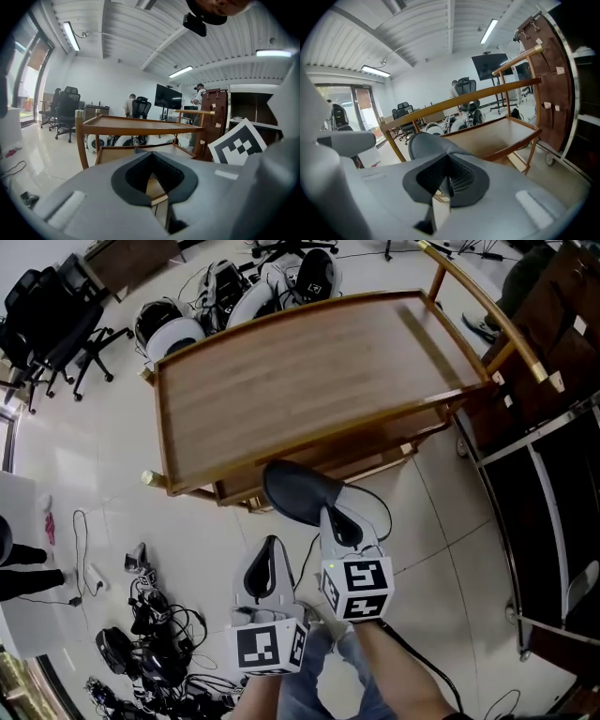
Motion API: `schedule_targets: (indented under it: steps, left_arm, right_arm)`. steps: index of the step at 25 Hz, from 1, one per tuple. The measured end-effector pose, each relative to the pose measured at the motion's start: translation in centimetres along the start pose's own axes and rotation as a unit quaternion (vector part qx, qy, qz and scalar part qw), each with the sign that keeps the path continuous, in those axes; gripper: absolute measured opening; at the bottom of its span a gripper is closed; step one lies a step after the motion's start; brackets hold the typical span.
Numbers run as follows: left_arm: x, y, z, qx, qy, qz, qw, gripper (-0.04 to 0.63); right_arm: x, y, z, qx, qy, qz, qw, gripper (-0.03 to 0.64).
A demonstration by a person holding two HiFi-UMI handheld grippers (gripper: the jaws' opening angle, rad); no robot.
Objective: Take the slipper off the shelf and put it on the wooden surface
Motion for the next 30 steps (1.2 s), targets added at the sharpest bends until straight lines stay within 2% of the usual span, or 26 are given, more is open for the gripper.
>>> schedule_targets:
  steps: [3,7,12,18,23,30]
  left_arm:
    - [-1.0,1.6,1.3,-0.003,-0.006,-0.008,0.9999,0.005]
    - [-2.0,3.4,2.9,-0.012,-0.016,-0.018,0.9996,0.005]
    - [-3.2,5.3,4.9,-0.013,-0.021,-0.029,0.9993,0.005]
    - [-5.0,7.4,6.0,-0.008,-0.039,-0.047,0.9981,0.005]
    - [-6.5,8.9,6.9,-0.005,-0.050,-0.058,0.9970,0.005]
    - [-7.2,9.9,7.8,-0.006,-0.059,-0.069,0.9959,0.005]
  right_arm:
    - [-2.7,0.3,0.8,0.008,-0.009,-0.001,1.000,0.003]
    - [-6.4,0.9,1.2,0.083,-0.020,-0.008,0.996,0.003]
    - [-10.2,1.8,0.6,0.158,-0.039,-0.020,0.987,0.003]
    - [-14.8,3.6,0.1,0.230,-0.049,-0.056,0.970,0.004]
    - [-17.8,4.4,1.1,0.263,-0.040,-0.079,0.961,0.005]
    - [-19.9,4.4,2.8,0.273,-0.017,-0.094,0.957,0.030]
Point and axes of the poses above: the fingertips, and each gripper's own axes: x backward along the fingers, y to its left, z out of its underside, the point moved 6 cm from there along x, backward along the fingers, and after that the axes turned 11 degrees about -x, right-handed, at the moved point
